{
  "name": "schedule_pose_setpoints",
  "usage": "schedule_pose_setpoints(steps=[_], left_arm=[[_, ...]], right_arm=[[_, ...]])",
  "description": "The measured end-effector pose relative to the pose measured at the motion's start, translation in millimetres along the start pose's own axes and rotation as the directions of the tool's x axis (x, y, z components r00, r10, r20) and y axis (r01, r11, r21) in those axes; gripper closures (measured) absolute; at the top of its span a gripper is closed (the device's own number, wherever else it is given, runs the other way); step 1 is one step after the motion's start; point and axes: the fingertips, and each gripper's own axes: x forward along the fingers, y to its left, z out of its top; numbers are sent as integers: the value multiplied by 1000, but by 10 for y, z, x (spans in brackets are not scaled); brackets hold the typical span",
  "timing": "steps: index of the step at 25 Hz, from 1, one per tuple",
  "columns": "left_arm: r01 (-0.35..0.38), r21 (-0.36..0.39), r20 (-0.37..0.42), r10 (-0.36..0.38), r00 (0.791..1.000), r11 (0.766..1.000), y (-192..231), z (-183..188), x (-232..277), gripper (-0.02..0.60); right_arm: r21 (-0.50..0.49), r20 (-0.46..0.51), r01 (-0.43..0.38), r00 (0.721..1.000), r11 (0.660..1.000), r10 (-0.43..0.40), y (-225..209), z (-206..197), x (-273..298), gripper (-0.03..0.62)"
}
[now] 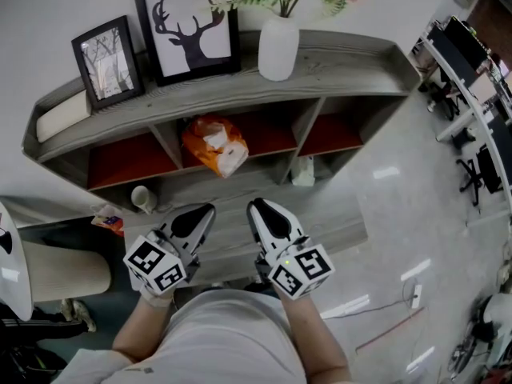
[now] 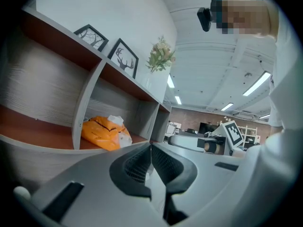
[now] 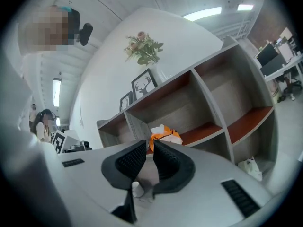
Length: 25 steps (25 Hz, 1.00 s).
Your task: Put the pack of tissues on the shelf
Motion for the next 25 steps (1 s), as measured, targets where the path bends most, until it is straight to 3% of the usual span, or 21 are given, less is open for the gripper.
schedule_pose_setpoints(steps=[25], left_arm=[[-14,-8,-4,13,1000,1000,22,-36,-9,565]], right_arm=[[-23,-42,6,999,1000,-7,-11,-110,32,537]])
